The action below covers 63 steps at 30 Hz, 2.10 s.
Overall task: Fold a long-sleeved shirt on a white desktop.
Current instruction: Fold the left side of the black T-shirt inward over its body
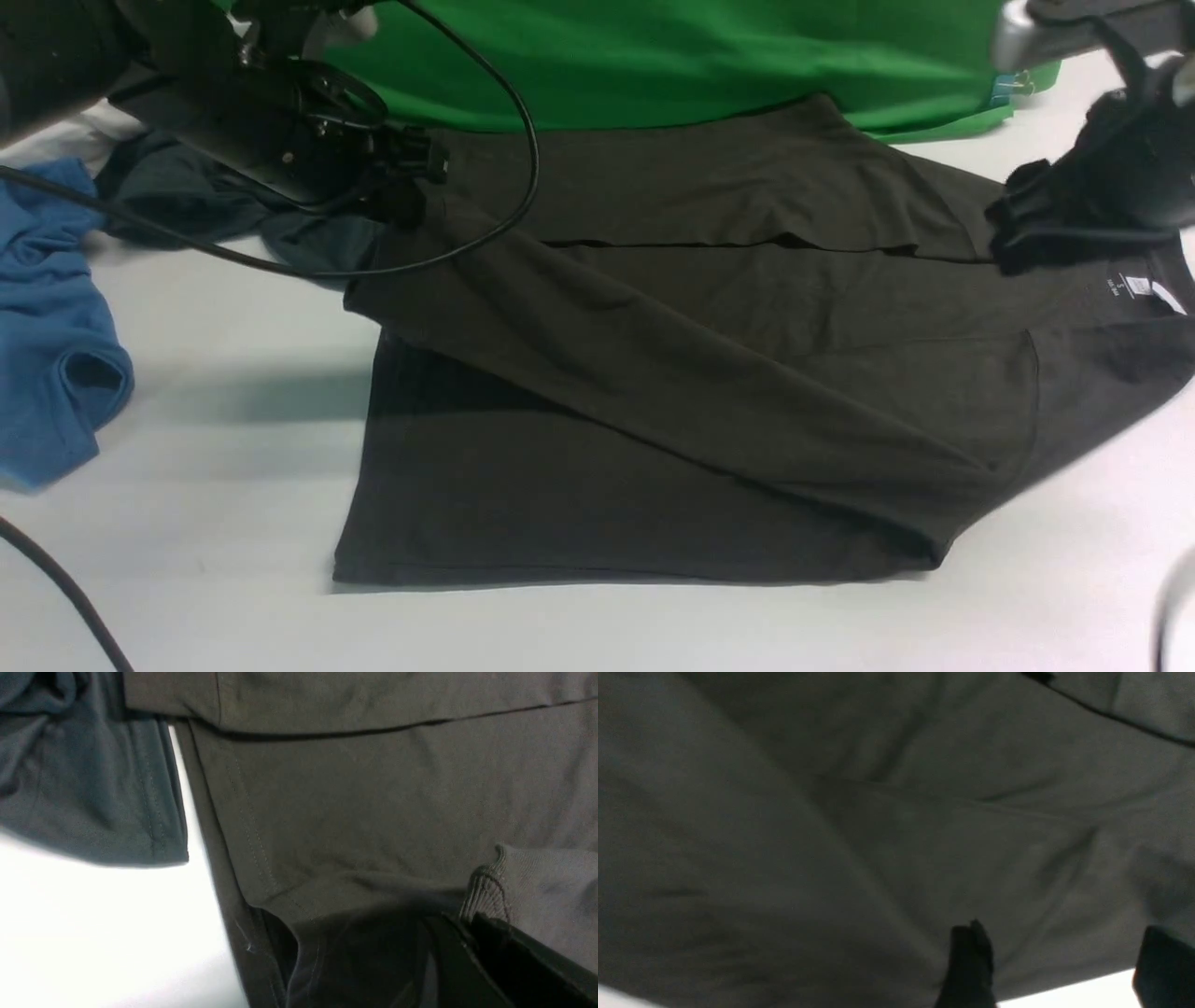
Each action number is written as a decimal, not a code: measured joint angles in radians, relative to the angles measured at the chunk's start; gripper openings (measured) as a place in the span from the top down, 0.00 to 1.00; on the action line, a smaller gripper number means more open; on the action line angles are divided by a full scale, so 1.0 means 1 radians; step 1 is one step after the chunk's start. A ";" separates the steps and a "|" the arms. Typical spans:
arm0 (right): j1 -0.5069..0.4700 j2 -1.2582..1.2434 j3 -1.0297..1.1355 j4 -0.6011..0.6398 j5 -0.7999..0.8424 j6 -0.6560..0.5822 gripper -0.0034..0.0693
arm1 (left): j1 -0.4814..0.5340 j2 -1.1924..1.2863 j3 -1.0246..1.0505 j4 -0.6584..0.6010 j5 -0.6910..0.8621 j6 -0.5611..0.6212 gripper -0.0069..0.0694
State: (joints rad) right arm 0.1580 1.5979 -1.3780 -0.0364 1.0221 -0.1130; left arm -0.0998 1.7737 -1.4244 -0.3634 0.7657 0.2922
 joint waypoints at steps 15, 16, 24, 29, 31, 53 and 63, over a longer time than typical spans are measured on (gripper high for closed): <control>-0.145 0.316 -0.113 0.008 -0.041 -0.941 0.30 | 0.000 0.000 0.000 -0.001 -0.002 0.018 0.83; -0.147 0.334 -0.113 0.010 -0.045 -0.959 0.30 | 0.000 0.000 0.000 -0.001 -0.002 0.019 0.83; -0.178 0.409 -0.113 0.010 -0.098 -1.010 0.30 | 0.000 0.000 0.000 -0.001 -0.008 0.024 0.83; -0.183 0.458 -0.113 0.012 -0.144 -1.036 0.31 | 0.000 0.000 0.000 -0.001 -0.009 0.024 0.83; -0.183 0.478 -0.113 0.014 -0.148 -1.040 0.36 | 0.000 0.000 0.000 -0.001 -0.009 0.024 0.83; -0.183 0.354 -0.113 0.036 0.029 -1.052 0.90 | 0.000 0.000 0.000 -0.002 -0.020 0.028 0.83; -0.269 0.277 -0.058 0.066 0.133 -0.988 0.90 | 0.000 -0.011 -0.001 -0.152 0.002 0.138 0.83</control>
State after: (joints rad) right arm -0.1105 1.8746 -1.4364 0.0297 1.1554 -1.1010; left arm -0.0998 1.7627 -1.4254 -0.5153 0.7673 0.4306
